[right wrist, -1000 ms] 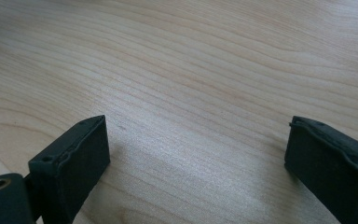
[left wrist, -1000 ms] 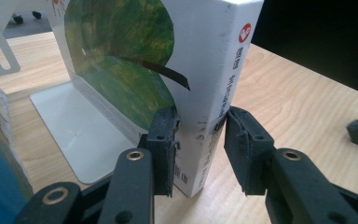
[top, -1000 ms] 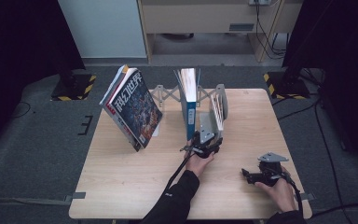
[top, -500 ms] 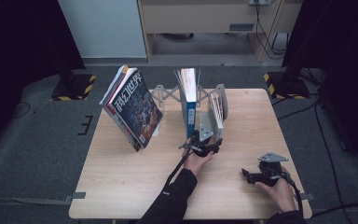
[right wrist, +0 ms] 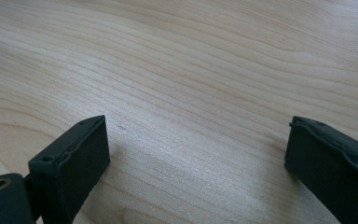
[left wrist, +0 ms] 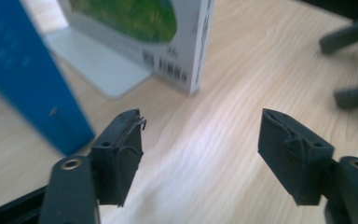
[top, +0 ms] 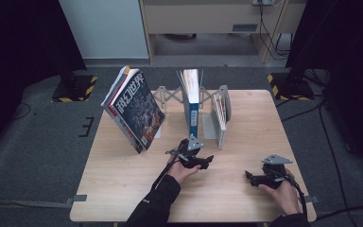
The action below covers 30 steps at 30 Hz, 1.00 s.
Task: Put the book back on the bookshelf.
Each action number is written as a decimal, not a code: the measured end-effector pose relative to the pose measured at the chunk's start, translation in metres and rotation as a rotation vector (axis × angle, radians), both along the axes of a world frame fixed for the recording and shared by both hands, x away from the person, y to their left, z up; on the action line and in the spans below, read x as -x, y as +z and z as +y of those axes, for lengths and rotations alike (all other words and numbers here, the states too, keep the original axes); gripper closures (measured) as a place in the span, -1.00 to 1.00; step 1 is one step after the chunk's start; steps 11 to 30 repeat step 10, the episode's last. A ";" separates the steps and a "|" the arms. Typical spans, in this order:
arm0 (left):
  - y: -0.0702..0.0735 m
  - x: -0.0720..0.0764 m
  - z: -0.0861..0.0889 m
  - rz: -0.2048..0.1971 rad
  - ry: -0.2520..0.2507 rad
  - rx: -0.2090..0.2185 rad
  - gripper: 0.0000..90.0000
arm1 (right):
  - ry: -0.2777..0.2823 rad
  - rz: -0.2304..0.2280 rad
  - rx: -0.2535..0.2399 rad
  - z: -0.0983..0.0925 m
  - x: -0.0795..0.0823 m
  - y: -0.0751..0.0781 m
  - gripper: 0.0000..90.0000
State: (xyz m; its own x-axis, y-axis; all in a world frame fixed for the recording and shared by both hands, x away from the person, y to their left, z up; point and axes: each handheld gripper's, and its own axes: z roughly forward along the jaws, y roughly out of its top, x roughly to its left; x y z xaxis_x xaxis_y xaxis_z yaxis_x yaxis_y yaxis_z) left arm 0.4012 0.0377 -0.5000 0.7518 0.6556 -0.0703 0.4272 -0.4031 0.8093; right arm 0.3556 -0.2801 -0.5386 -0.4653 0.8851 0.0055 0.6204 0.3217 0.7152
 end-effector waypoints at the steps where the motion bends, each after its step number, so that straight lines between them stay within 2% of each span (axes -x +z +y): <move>1: -0.002 0.005 0.009 0.032 -0.006 -0.006 -0.37 | 0.000 0.000 0.000 0.000 0.000 0.000 -0.85; 2: -0.002 0.005 0.009 0.032 -0.006 -0.006 -0.39 | 0.000 0.000 0.000 0.000 0.000 0.000 -0.85; 5: -0.009 0.013 0.030 0.064 -0.010 -0.035 -0.44 | 0.000 0.000 0.000 0.000 0.000 0.000 -0.85; 6: -0.009 0.013 0.030 0.064 -0.010 -0.035 -0.47 | 0.000 0.000 0.000 0.000 0.000 0.000 -0.85; 8: -0.012 0.015 0.040 0.076 -0.010 -0.041 -0.49 | 0.000 0.000 0.000 0.000 0.000 0.000 -0.85; 10: -0.014 0.016 0.055 0.082 0.010 -0.054 -0.50 | 0.000 0.000 0.000 0.000 0.000 0.000 -0.85; 30: -0.014 0.016 0.055 0.082 0.010 -0.054 -0.50 | 0.000 0.000 0.000 0.000 0.000 0.000 -0.85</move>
